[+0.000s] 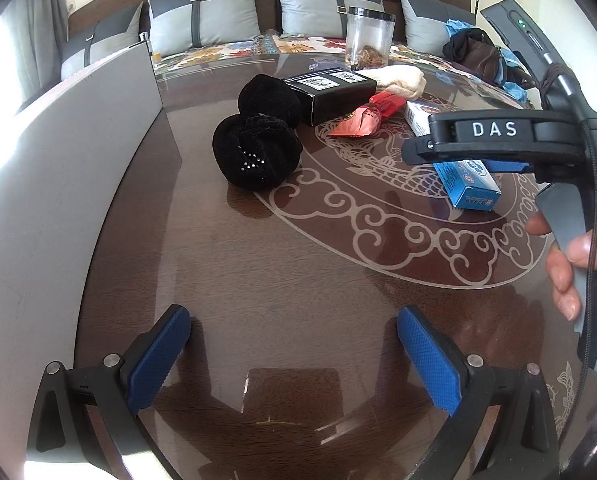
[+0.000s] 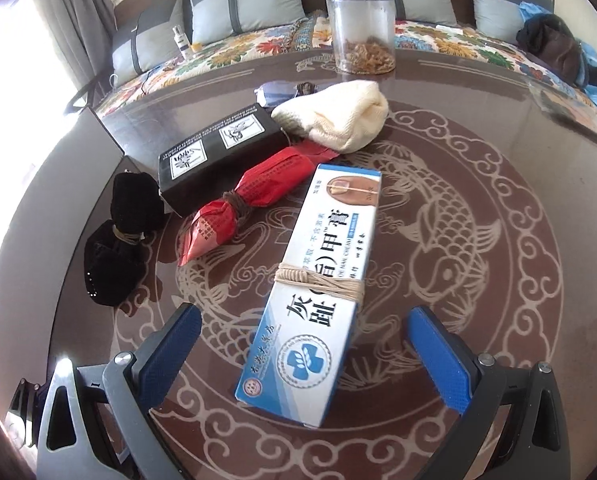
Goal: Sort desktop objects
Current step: 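Move the right tool down over the blue-and-white ointment box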
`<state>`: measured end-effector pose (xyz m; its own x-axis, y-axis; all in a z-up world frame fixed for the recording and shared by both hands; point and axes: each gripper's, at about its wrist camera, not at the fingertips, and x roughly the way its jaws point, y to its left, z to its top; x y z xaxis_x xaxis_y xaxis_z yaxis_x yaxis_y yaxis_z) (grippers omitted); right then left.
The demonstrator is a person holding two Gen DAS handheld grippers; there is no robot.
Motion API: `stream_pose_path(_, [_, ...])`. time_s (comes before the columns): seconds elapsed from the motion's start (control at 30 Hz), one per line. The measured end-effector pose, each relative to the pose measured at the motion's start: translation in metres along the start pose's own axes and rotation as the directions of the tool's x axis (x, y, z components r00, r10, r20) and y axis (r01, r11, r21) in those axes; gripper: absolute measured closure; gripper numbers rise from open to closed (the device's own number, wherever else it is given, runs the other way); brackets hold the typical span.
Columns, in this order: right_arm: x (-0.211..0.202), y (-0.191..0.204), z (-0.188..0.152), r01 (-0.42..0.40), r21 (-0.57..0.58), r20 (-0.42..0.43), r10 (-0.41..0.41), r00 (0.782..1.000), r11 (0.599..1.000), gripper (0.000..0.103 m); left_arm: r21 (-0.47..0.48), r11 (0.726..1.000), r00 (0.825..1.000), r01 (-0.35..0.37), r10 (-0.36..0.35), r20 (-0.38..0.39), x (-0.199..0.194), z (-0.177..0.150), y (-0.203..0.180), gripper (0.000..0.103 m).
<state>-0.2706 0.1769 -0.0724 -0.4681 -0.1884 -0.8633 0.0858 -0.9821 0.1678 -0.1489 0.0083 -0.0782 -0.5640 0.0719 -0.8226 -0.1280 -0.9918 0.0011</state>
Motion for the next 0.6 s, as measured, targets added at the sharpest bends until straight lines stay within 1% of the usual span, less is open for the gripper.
stream_pose_path(0.03, [0.001, 0.005, -0.001, 0.028, -0.024, 0.018, -0.028, 0.999, 0.999, 0.000, 0.000, 1.000, 1.000, 0.000, 0.000, 0.000, 0.000, 0.000, 0.000, 0.000])
stream_pose_path(0.07, [0.004, 0.011, -0.002, 0.030, -0.052, 0.025, -0.029, 0.999, 0.998, 0.000, 0.000, 1.000, 1.000, 0.000, 0.000, 0.000, 0.000, 0.000, 0.000, 0.000])
stream_pose_path(0.1, [0.006, 0.016, -0.003, 0.050, -0.078, 0.032, -0.047, 0.998, 0.996, 0.000, 0.000, 1.000, 1.000, 0.000, 0.000, 0.000, 0.000, 0.000, 0.000, 0.000])
stream_pose_path(0.2, [0.013, 0.029, -0.011, 0.117, -0.166, 0.048, -0.110, 0.993, 0.979, 0.001, 0.000, 1.000, 1.000, 0.000, 0.000, 0.000, 0.000, 0.000, 0.000, 0.000])
stream_pose_path(0.23, [0.011, 0.028, -0.013, 0.108, -0.168, 0.064, -0.099, 0.993, 0.980, 0.002, -0.001, 1.000, 1.000, 0.000, 0.000, 0.000, 0.000, 0.000, 0.000, 0.000])
stream_pose_path(0.27, [0.009, 0.026, -0.015, 0.111, -0.172, 0.079, -0.099, 0.992, 0.979, 0.009, 0.000, 1.000, 1.000, 0.000, 0.000, 0.000, 0.000, 0.000, 0.000, 0.000])
stream_pose_path(0.3, [0.005, 0.024, -0.018, 0.107, -0.174, 0.099, -0.091, 0.991, 0.979, 0.026, 0.000, 1.000, 1.000, 0.000, 0.000, 0.000, 0.000, 0.000, 0.000, 0.000])
stream_pose_path(0.33, [0.000, 0.021, -0.020, 0.112, -0.176, 0.120, -0.091, 0.989, 0.978, 0.037, 0.000, 1.000, 1.000, 0.000, 0.000, 0.000, 0.000, 0.000, 0.000, 0.000])
stream_pose_path(0.37, [-0.004, 0.017, -0.022, 0.111, -0.173, 0.126, -0.090, 0.988, 0.979, 0.050, 0.000, 1.000, 1.000, 0.000, 0.000, 0.000, 0.000, 0.000, 0.000, 0.000])
stream_pose_path(0.4, [-0.007, 0.013, -0.025, 0.108, -0.169, 0.127, -0.088, 0.988, 0.980, 0.059, -0.001, 1.000, 1.000, 0.000, 0.000, 0.000, -0.001, 0.000, 0.000, 0.000])
stream_pose_path(0.5, [-0.017, 0.000, -0.038, 0.107, -0.187, 0.132, -0.083, 0.988, 0.977, 0.059, 0.000, 1.000, 1.000, 0.000, 0.000, 0.000, -0.001, 0.000, 0.000, 0.000])
stream_pose_path(0.6, [-0.035, -0.019, -0.063, 0.110, -0.183, 0.140, -0.085, 0.986, 0.977, 0.059, 0.000, 1.000, 1.000, 0.000, 0.000, 0.000, -0.001, 0.000, 0.000, 0.000])
